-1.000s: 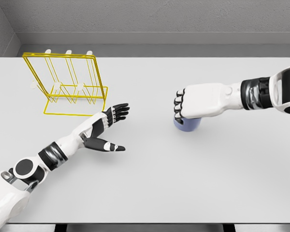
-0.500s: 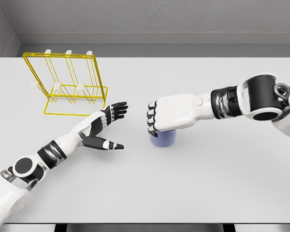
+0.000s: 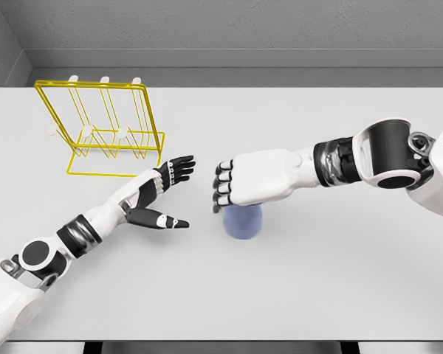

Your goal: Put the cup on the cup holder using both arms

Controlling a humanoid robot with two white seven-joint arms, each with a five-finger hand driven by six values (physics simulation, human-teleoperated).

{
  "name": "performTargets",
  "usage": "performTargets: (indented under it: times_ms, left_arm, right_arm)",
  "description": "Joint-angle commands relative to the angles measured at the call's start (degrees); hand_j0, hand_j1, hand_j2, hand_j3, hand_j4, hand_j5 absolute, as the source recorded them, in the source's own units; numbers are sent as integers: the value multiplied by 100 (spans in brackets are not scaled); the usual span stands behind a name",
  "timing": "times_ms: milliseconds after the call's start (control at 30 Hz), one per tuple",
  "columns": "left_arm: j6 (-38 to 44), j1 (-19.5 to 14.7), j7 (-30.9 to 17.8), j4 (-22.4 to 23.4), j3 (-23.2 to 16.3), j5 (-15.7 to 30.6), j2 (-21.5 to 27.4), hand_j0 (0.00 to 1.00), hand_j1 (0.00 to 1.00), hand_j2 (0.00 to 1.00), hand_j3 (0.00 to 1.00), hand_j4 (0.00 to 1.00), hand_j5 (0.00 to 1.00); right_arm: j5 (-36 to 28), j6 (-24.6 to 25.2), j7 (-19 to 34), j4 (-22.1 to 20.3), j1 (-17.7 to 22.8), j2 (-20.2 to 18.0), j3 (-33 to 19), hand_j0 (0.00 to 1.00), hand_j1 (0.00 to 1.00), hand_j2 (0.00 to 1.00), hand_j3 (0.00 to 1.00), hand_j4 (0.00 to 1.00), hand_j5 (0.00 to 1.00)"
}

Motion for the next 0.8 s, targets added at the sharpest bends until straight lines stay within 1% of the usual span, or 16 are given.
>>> performTargets:
  times_ms: [0,33,133,233,300,333,400,433,467,500,533,567,633,700,733,767]
  left_arm:
    - [0,0,-1,-15,-3,25,7,100,100,100,100,100,100]
    - [0,-9,-1,2,6,25,7,100,100,100,100,100,100]
    - [-9,-9,-1,-7,-3,25,-1,100,100,100,100,100,100]
    - [-9,-17,-1,-7,-3,25,-1,100,100,100,100,100,100]
    - [0,-18,-1,-7,6,25,-1,100,100,100,100,100,100]
    - [0,-18,-1,-7,-3,25,-1,100,100,100,100,100,100]
    - [0,-18,-1,-24,-3,16,-19,100,100,100,100,100,100]
    - [17,-35,-1,-33,-20,16,-28,100,100,100,100,100,100]
    - [35,-53,-1,-42,-29,8,-71,100,100,100,100,100,100]
    - [52,-62,-1,-33,-29,7,-168,100,100,100,100,100,100]
    - [61,-79,-1,-24,-29,-1,-203,100,100,100,100,100,100]
    - [79,-105,8,-15,-38,-45,-274,100,100,100,100,100,100]
    - [307,-167,8,-24,-38,-89,-414,100,100,100,100,100,100]
    - [316,-176,8,-42,-47,-116,-502,100,100,100,100,100,100]
    - [342,-176,8,-42,-47,-116,-616,100,100,100,100,100,100]
    - [527,-193,8,-59,-64,-124,-695,100,100,100,100,100,100]
  right_arm:
    - [-37,14,-2,1,-9,-26,-51,99,99,99,99,99,99]
    - [-54,14,-2,1,-9,-61,-69,100,100,100,100,100,100]
    - [-107,14,-2,-7,-9,-176,-455,100,100,100,100,100,100]
    - [-133,14,-2,-7,-9,-325,-956,100,100,100,100,100,100]
    - [-379,14,-2,-7,0,-492,-1307,100,100,100,100,100,100]
    - [-581,14,-2,-7,9,-659,-1606,100,100,100,100,100,100]
    - [-1275,14,-2,-7,123,-1195,-2107,100,100,100,100,100,100]
    - [-1635,14,-2,-7,377,-1406,-2476,100,100,100,100,100,100]
    - [-1917,14,-2,1,816,-1547,-2942,100,100,100,100,100,100]
    - [-2040,14,-2,1,1256,-1556,-3364,100,100,100,100,100,100]
    - [-2216,14,-2,19,1827,-1485,-3873,100,100,100,100,100,100]
    - [-2418,14,-2,194,2232,-1415,-4269,100,100,100,100,100,100]
    - [-2963,14,-2,239,3005,-1310,-4902,100,100,100,100,100,100]
    - [-2981,14,-2,291,3462,-835,-5386,100,100,100,100,100,100]
    - [-2937,14,-2,309,3726,-703,-5579,100,100,100,100,100,100]
    - [-2937,14,-2,292,3814,-624,-5623,100,100,100,100,100,100]
